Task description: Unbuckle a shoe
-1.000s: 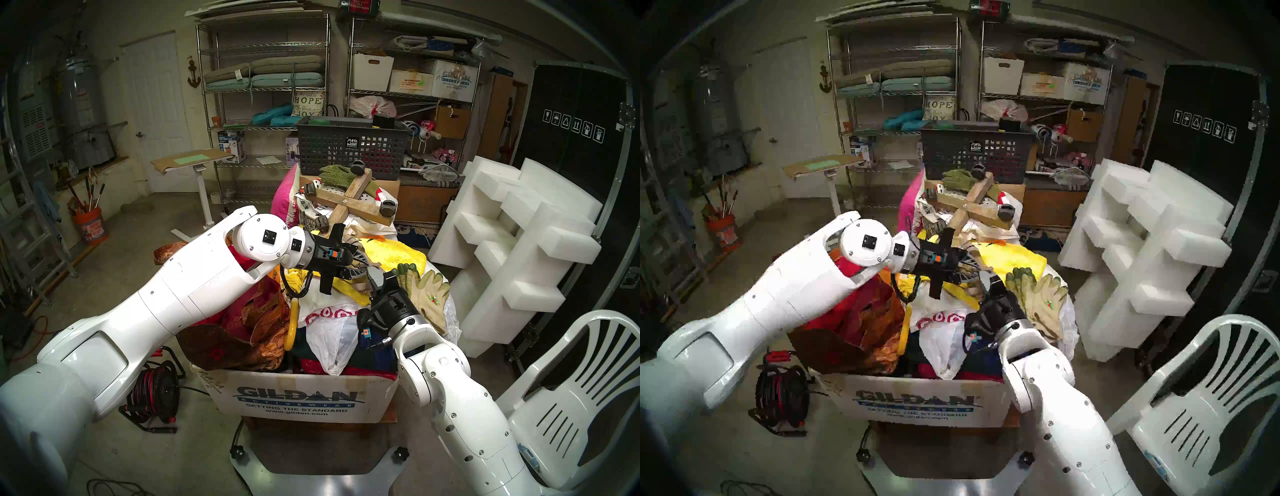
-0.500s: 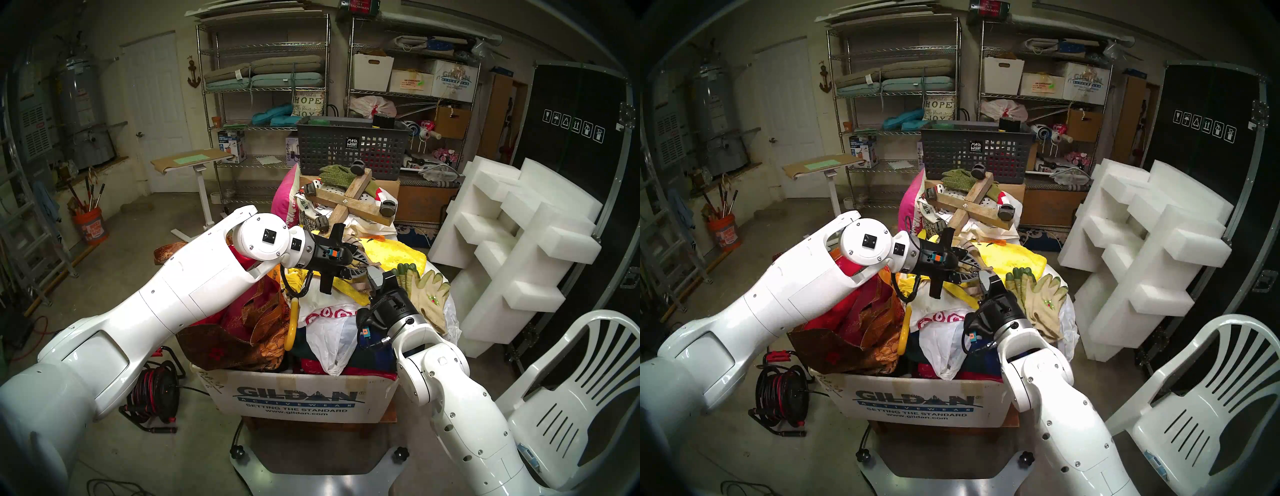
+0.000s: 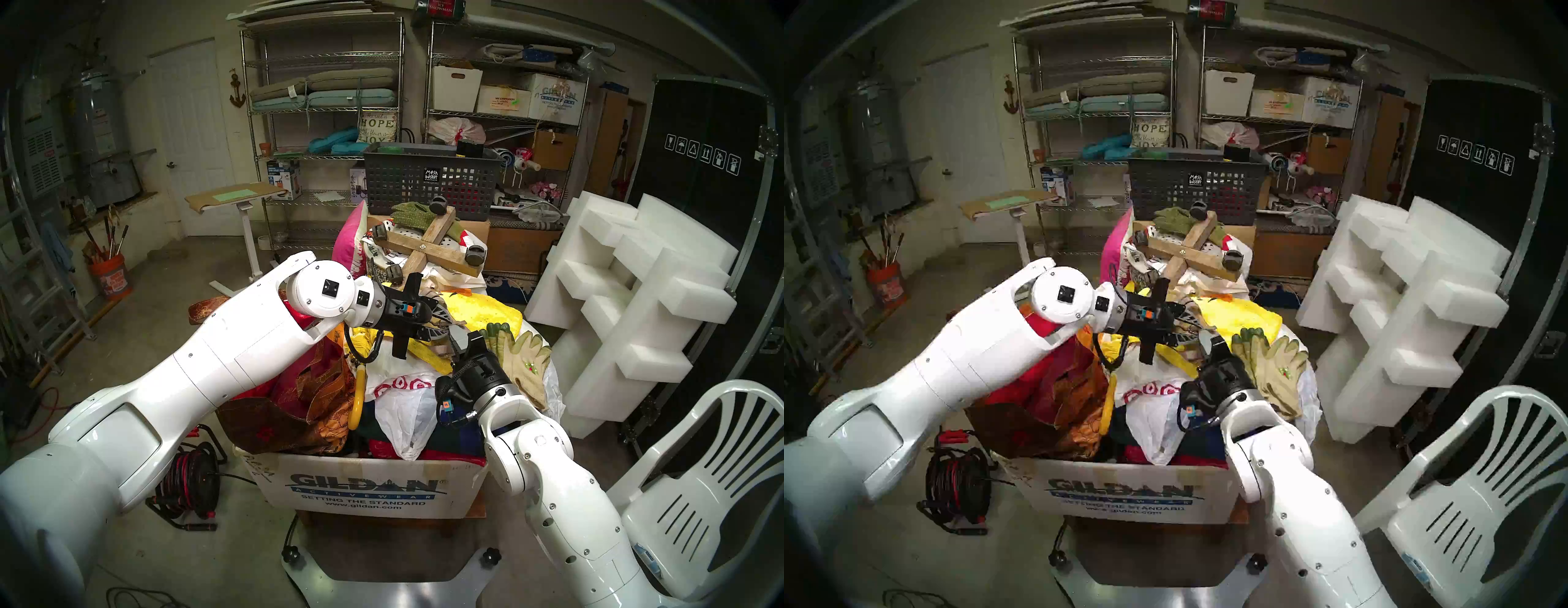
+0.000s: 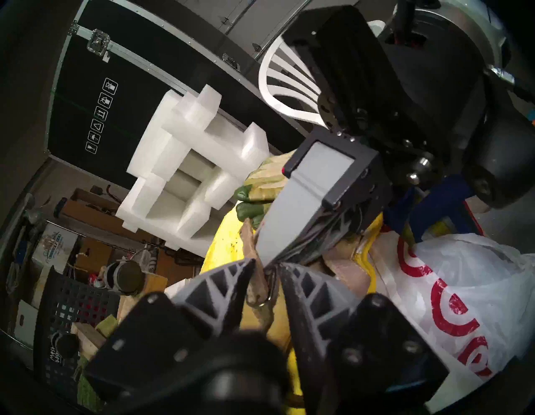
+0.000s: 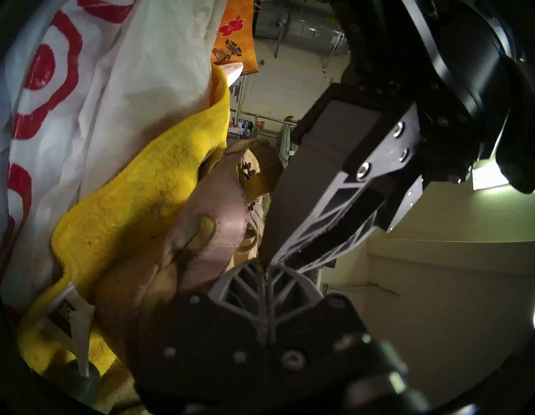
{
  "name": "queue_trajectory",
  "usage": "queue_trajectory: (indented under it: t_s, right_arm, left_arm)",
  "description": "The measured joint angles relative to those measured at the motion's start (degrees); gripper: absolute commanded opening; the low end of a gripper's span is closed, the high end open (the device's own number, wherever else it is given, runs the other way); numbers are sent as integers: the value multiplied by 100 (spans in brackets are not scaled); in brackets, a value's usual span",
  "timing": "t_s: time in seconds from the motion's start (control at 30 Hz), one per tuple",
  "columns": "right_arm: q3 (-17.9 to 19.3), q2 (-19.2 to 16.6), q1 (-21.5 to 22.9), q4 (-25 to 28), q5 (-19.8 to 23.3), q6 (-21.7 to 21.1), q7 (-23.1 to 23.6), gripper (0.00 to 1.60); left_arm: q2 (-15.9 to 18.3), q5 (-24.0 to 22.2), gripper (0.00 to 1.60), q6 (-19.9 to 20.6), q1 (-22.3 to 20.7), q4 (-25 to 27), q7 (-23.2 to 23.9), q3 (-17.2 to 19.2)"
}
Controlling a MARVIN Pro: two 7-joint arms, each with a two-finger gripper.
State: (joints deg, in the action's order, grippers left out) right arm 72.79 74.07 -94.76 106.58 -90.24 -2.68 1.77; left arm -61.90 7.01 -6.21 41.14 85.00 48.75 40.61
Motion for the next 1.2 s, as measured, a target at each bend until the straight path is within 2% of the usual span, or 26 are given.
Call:
queue_trajectory:
  t_s: [0.67, 1.2]
  right_arm:
    - [-45, 19, 53, -35, 36, -21, 4, 0]
    - [-68, 21, 98, -27, 61, 1, 4, 0]
  left_arm:
    - [14, -42, 78, -78, -7, -32, 34, 28]
    - [177, 15, 78, 225, 125, 267, -166, 99]
